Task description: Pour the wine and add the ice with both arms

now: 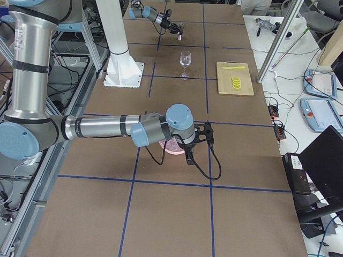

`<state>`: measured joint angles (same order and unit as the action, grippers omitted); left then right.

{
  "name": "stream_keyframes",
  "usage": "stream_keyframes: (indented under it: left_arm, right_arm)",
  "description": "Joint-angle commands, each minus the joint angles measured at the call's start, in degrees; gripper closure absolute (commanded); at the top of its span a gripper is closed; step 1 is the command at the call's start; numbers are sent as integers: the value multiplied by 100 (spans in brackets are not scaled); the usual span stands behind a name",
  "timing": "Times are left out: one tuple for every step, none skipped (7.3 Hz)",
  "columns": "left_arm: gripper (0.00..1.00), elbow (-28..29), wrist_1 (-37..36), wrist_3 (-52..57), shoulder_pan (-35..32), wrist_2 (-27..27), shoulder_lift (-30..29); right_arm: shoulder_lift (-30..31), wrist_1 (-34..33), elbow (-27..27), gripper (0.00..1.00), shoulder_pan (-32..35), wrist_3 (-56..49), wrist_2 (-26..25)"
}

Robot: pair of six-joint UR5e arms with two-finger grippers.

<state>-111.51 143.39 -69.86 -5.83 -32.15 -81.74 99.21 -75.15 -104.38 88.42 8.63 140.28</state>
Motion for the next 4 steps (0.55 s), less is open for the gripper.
stream_keyframes:
  left_arm:
    - [100,103,-4,697,-145,-46,-718]
    - [100,138,5,1067,-147,-46,-1130]
    - [100,208,5,1419,-155,-72,-1647]
    - [100,348,-21,2075,-121,-81,-2183]
  right_arm:
    - [63,-8,-38,0,8,25,8]
    - [159,-17,-108,0,0,16,34]
    - [204,-8,-161,0,8,25,95]
    - [213,-17,-144,0,8,42,96]
